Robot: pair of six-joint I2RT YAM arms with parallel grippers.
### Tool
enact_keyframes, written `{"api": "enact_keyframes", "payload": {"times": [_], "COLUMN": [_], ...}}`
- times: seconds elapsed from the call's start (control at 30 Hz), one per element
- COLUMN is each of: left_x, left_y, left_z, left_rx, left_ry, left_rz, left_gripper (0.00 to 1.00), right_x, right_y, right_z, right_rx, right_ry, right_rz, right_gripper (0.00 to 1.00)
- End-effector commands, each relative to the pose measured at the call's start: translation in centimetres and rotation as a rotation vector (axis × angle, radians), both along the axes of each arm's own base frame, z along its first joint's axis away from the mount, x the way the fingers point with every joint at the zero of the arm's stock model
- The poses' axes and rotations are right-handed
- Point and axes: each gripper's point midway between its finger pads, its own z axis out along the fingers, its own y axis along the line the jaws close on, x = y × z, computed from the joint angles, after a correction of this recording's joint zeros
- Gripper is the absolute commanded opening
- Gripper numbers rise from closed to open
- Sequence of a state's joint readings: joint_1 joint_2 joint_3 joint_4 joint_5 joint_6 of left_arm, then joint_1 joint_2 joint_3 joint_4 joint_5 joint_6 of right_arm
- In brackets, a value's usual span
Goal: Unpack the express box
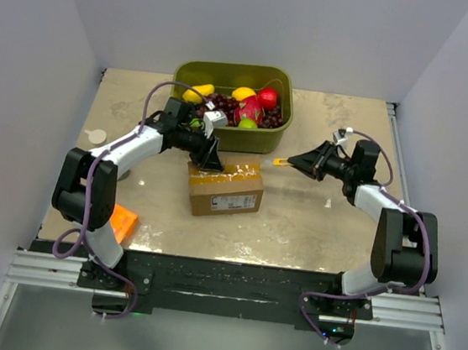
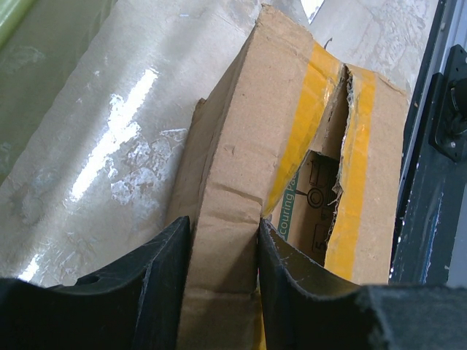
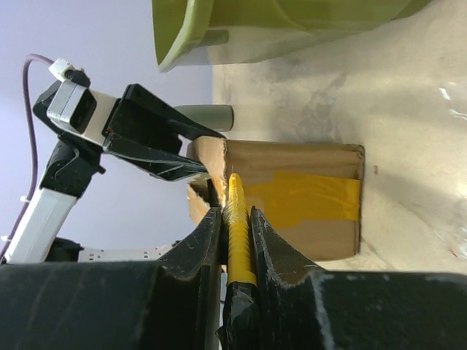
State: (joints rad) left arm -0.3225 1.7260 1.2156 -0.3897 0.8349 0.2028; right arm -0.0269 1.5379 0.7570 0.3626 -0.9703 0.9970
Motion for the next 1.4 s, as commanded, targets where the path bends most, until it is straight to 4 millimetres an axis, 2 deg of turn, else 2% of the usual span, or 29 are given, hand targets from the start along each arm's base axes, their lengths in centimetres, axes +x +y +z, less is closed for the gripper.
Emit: {"api": "enact_keyframes", "payload": {"times": [0.0, 0.03, 0.47, 0.77, 0.8, 0.83, 0.87, 0.93, 0.97, 1.07, 1.27, 1.33, 1.37], "left_x": [-0.2, -0.2, -0.1, 1.1, 1.4, 1.5, 1.7, 2.1, 2.3, 2.8, 3.3, 3.3, 3.1], "left_y": [0.5, 0.5, 0.5, 1.3, 1.5, 1.5, 1.7, 1.9, 2.2, 2.7, 3.3, 3.3, 3.2], "left_z": [-2.1, -2.1, -2.3, -2.9, -3.0, -2.9, -2.8, -2.8, -2.9, -3.3, -3.8, -3.8, -3.7], "left_rx": [0.076, 0.076, 0.080, 0.135, 0.146, 0.149, 0.151, 0.157, 0.160, 0.173, 0.198, 0.197, 0.190], "left_ry": [0.004, 0.004, 0.005, -0.014, -0.021, -0.023, -0.030, -0.032, -0.032, -0.028, -0.021, -0.025, -0.023], "left_rz": [-0.002, -0.002, 0.010, 0.070, 0.085, 0.088, 0.094, 0.115, 0.123, 0.156, 0.200, 0.195, 0.184], "left_gripper": [0.01, 0.01, 0.01, 0.00, 0.00, 0.00, 0.00, 0.00, 0.00, 0.00, 0.00, 0.00, 0.00], "right_x": [1.1, 0.5, -2.0, -6.5, -7.3, -8.0, -9.4, -10.4, -11.1, -11.9, -12.7, -12.6, -12.2], "right_y": [0.3, 1.3, 2.4, 3.2, 3.1, 3.0, 3.0, 2.6, 2.4, 2.0, 2.0, 1.9, 1.1], "right_z": [1.1, 1.0, 0.1, 2.1, 2.1, 1.7, 1.0, 0.9, 0.5, 0.0, 0.4, 0.7, 1.1], "right_rx": [0.004, 0.008, 0.011, 0.081, 0.077, 0.046, 0.049, 0.029, 0.034, 0.036, 0.050, 0.032, 0.026], "right_ry": [-0.064, -0.055, -0.003, 0.031, 0.093, 0.065, 0.159, 0.137, 0.184, 0.204, 0.223, 0.197, 0.202], "right_rz": [-0.042, -0.016, 0.047, 0.226, 0.242, 0.282, 0.302, 0.341, 0.346, 0.360, 0.368, 0.373, 0.344], "right_gripper": [0.00, 0.00, 0.00, 0.00, 0.00, 0.00, 0.00, 0.00, 0.00, 0.00, 0.00, 0.00, 0.00]}}
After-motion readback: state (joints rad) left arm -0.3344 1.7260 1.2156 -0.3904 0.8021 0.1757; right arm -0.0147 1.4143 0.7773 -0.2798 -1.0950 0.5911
